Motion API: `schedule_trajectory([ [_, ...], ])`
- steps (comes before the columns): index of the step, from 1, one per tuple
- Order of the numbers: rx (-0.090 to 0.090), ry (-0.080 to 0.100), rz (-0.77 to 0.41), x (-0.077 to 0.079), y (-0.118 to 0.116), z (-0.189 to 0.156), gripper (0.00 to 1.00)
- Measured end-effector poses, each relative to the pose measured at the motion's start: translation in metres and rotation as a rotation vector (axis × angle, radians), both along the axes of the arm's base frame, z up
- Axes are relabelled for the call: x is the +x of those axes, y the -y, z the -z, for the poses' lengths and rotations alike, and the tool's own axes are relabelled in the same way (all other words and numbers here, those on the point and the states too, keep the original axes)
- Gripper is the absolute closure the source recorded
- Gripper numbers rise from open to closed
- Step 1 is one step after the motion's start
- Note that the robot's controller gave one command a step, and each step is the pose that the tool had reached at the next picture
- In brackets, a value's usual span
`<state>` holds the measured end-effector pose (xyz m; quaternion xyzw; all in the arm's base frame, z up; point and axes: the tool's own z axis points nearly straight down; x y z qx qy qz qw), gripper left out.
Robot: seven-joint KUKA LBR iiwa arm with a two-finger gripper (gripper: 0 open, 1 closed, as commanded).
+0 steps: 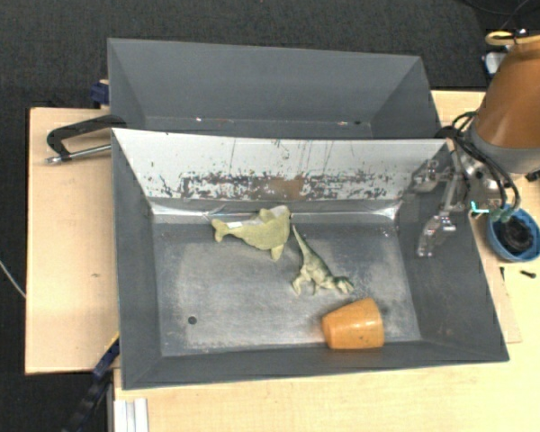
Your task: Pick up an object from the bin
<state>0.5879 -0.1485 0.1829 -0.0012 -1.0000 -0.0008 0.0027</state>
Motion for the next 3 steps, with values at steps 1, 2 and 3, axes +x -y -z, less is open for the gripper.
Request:
schedule_trajectory([
  [1, 0.005, -0.002, -0.038, -0.029, -0.087, 0.081, 0.00],
  [2, -0.002, 0.014, -0.130, -0.043, -0.149, 0.111, 0.00],
  [3, -0.001, 0.014, -0.127, -0.043, -0.148, 0.110, 1.00],
])
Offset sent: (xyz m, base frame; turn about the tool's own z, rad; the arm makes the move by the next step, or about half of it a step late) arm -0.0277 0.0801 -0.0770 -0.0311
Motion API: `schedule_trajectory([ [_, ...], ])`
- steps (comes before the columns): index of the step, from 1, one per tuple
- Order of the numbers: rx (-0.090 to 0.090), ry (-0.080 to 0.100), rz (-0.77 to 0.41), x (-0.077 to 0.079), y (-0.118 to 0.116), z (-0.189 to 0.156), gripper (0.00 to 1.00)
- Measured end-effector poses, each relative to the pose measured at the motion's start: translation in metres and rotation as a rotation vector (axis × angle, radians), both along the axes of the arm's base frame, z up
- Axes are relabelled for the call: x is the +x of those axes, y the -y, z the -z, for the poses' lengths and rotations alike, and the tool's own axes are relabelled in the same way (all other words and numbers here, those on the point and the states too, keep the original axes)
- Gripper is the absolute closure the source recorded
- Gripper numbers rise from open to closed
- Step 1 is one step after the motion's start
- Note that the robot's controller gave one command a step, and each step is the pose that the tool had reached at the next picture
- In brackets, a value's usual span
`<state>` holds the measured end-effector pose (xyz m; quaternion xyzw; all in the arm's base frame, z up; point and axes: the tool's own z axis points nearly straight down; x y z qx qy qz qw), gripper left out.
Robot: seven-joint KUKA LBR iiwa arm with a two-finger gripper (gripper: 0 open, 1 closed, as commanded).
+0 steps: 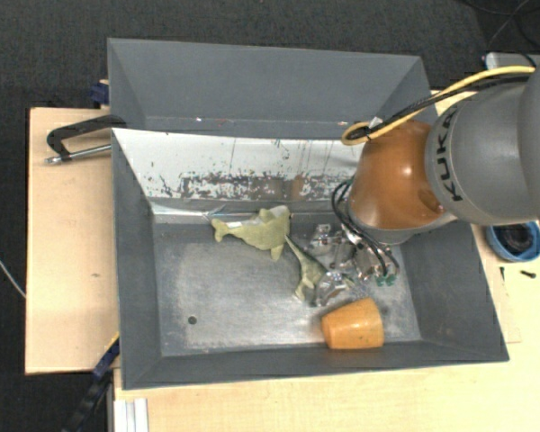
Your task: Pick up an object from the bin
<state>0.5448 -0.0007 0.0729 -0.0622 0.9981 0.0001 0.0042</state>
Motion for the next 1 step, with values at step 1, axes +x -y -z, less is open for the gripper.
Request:
schedule_trajectory([
  [1, -0.004, 0.001, -0.403, -0.0400, 0.0180, -0.1444, 1.00],
])
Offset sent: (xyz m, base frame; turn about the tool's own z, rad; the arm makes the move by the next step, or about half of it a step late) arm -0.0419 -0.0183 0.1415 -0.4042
